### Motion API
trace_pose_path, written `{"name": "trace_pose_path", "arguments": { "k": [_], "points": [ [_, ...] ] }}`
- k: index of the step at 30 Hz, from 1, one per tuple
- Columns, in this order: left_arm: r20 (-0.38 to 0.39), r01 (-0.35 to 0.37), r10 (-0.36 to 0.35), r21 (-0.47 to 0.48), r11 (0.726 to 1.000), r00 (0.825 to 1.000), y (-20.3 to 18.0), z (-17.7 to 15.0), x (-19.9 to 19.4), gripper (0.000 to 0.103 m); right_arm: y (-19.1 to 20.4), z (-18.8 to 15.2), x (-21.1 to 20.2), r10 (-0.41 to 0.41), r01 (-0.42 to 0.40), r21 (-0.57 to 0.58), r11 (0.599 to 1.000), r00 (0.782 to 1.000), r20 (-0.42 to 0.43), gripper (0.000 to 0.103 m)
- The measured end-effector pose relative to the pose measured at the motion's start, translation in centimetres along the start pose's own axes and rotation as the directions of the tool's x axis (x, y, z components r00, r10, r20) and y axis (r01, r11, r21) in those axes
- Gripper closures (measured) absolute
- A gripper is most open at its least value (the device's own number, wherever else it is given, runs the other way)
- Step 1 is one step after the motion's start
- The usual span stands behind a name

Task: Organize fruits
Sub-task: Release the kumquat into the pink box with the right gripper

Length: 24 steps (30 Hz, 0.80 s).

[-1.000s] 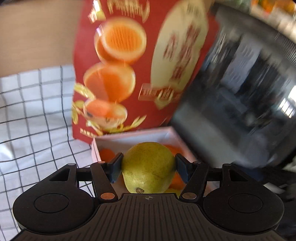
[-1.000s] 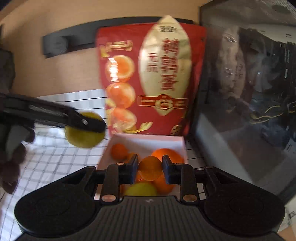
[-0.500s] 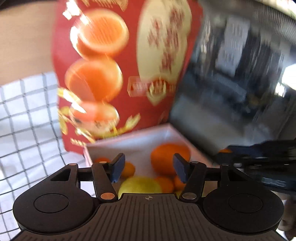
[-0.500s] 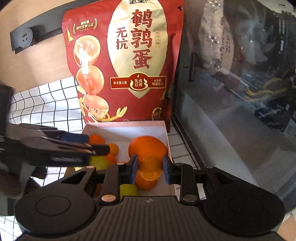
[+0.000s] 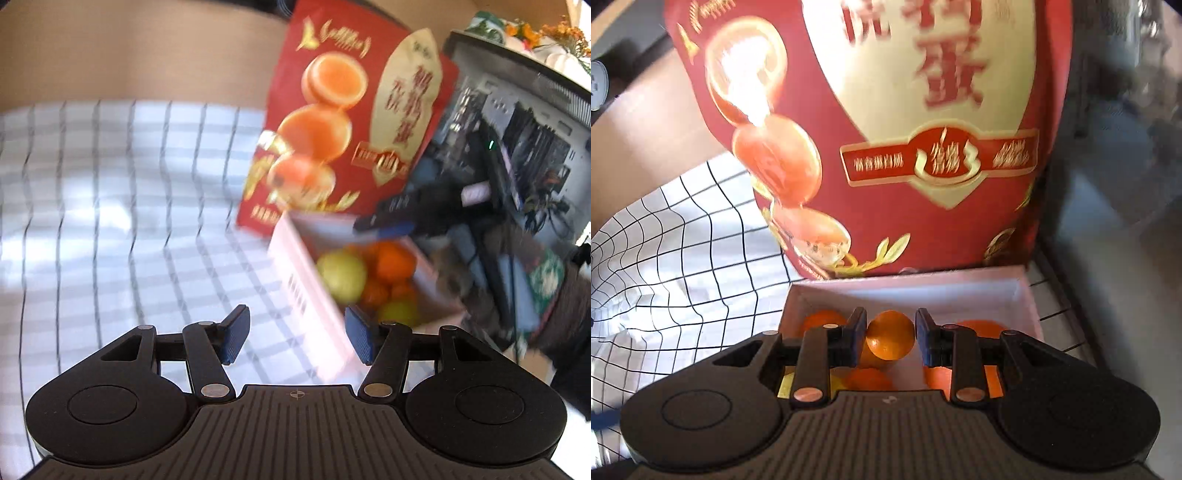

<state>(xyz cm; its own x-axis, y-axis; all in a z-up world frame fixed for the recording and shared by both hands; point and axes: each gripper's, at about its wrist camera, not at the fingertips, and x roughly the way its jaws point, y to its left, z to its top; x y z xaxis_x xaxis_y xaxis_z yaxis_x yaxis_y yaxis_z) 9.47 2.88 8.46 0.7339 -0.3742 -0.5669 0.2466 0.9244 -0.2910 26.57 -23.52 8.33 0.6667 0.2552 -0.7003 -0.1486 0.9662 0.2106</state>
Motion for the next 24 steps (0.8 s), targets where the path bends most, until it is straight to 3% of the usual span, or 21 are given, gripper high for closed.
{"name": "trace_pose_path", "arguments": {
  "k": [1, 3, 6, 10, 13, 18, 24],
  "points": [
    [-0.009, -0.007, 0.007, -0.005, 1.000, 1.000, 0.3, -1.0, -0.2, 0.041, -0.1, -0.2, -0.3, -0.006, 0.006, 0.003, 1.000, 1.000, 0.005, 0.057],
    [-0.026, -0.027, 0.027, -0.017, 0.999, 0.999, 0.9, -3.0, -0.6, 0.041, 0.0, -1.0, -1.6, -0.019, 0.019, -0.002, 1.000, 0.999, 0.031, 0.050],
    [-0.046, -0.045, 0.042, -0.056, 0.997, 0.998, 1.7, -5.4, -1.0, 0.041, 0.9, -2.9, -4.7, -0.015, 0.020, -0.060, 0.998, 0.997, 0.079, 0.044],
    [-0.045, -0.130, 0.130, 0.005, 0.992, 0.990, 0.7, -7.9, -1.0, 0.041, 2.8, -7.9, -9.9, -0.016, 0.043, -0.147, 0.988, 0.984, 0.179, 0.026],
    [-0.033, -0.168, 0.168, 0.023, 0.986, 0.985, -0.3, -9.1, -1.0, 0.041, 4.2, -12.1, -12.4, 0.001, 0.040, -0.189, 0.981, 0.978, 0.209, 0.021],
    [-0.039, -0.217, 0.218, 0.008, 0.976, 0.975, -1.3, -10.7, -0.2, 0.041, 5.3, -18.1, -11.0, -0.041, 0.060, -0.157, 0.986, 0.991, 0.124, 0.019],
    [0.009, -0.268, 0.268, 0.051, 0.962, 0.963, -2.7, -11.7, 0.8, 0.034, 6.1, -21.6, -7.2, -0.117, 0.122, -0.177, 0.977, 0.992, 0.040, 0.019]
  ]
}}
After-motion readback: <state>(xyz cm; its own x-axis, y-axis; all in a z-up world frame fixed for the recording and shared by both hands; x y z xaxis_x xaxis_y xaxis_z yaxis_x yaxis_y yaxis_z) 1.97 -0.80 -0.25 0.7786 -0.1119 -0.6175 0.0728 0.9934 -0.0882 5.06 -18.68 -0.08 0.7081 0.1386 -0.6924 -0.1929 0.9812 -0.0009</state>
